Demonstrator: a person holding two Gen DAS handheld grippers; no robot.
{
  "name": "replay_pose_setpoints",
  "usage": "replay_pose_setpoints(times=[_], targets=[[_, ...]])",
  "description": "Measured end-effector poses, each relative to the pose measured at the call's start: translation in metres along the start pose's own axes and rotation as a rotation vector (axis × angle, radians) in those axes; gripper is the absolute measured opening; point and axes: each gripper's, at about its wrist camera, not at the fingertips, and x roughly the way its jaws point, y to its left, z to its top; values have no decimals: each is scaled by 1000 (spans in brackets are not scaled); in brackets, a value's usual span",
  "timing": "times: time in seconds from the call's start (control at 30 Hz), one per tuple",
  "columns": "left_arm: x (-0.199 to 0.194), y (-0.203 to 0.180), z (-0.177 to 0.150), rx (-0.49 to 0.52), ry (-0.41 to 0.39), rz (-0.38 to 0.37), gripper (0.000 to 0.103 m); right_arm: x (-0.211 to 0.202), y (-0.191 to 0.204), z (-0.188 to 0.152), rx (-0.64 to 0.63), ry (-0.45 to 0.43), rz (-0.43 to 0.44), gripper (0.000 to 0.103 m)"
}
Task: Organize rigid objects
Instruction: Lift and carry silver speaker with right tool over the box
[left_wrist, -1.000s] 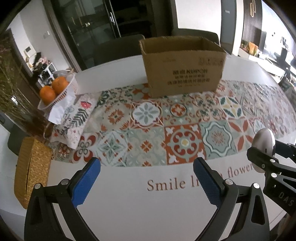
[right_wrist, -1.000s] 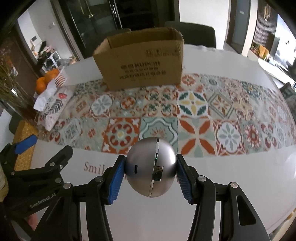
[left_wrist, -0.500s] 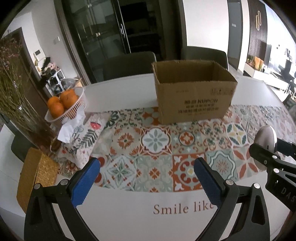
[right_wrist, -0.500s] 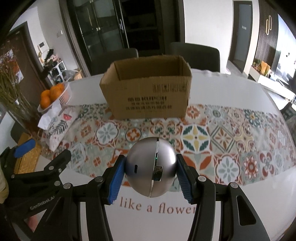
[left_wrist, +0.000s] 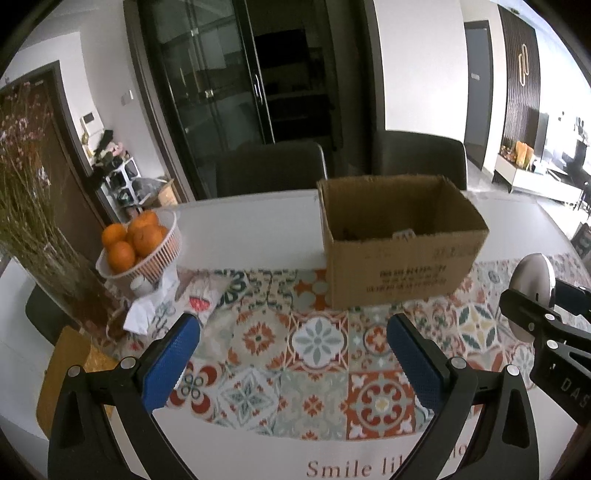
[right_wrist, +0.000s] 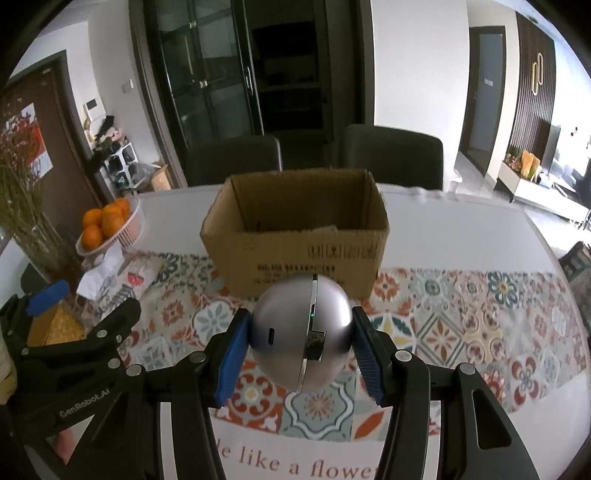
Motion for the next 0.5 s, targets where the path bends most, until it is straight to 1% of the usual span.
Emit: replay_pose_setpoints(times=[0.23, 0.5], targets=[[2, -1, 26, 1, -62, 17, 103, 4, -3, 26, -4, -36, -6, 55], [9, 0, 54, -7, -112, 36, 103, 11, -3, 52, -24, -67, -19, 55]])
